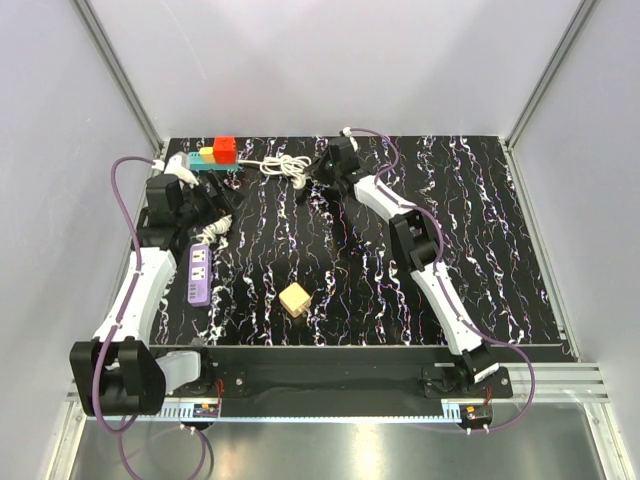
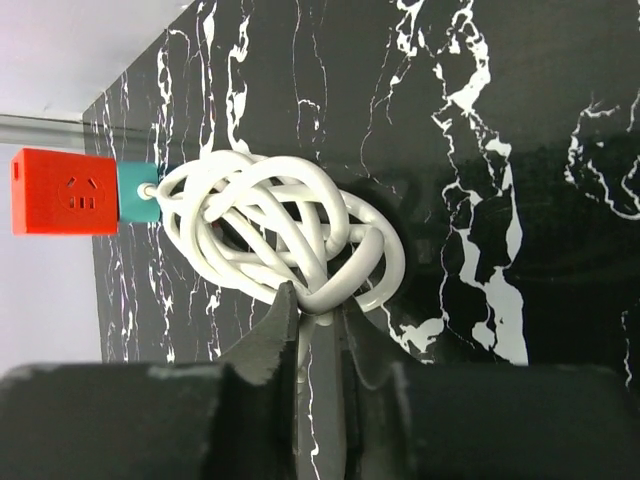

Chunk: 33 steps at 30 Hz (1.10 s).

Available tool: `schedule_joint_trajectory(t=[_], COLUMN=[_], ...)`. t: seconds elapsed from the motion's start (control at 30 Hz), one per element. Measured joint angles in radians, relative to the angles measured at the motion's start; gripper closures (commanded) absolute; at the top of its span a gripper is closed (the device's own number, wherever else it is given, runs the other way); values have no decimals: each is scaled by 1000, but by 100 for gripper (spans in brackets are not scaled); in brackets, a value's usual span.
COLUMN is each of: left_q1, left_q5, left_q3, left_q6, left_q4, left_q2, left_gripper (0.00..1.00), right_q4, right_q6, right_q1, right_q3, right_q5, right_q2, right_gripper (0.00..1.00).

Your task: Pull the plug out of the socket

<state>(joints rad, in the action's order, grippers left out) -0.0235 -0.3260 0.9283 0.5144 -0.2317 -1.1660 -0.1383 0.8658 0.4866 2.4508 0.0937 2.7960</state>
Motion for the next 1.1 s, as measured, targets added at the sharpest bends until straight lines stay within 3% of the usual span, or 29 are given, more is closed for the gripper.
schedule_joint_trajectory(t=[0.2, 0.37, 0.53, 0.67, 0.77, 0.9, 0.93, 1.1], left_q1=[-39, -53, -39, 40, 130, 194, 197, 195], left_q5=[2, 2, -10, 17, 53, 68, 69, 77], left_q3=[-6, -16, -3, 64, 190, 395, 434, 539], left_q6=[-2, -13, -25, -38, -57, -93, -100, -139], left_q4=[6, 33, 42, -19, -84, -103, -100, -125], left_q2=[26, 71, 15, -50, -99, -205, -233, -398], left_gripper=[13, 14, 17, 16, 15, 15, 15, 16], right_q4=[75, 102, 97, 101, 96, 78, 64, -28], right_q6=[-29, -106, -180, -232, -258, -292, -302, -359], right_q1=[14, 7, -51, -130, -203, -291, -307, -331], right_q3=[-215, -468, -625, -664, -679, -678, -675, -641], right_q5=[-46, -46, 21, 121, 232, 319, 322, 332], right_q2=[-121, -289, -400, -418, -423, -423, -423, -426], right_gripper=[98, 97, 95, 93, 84, 58, 47, 19])
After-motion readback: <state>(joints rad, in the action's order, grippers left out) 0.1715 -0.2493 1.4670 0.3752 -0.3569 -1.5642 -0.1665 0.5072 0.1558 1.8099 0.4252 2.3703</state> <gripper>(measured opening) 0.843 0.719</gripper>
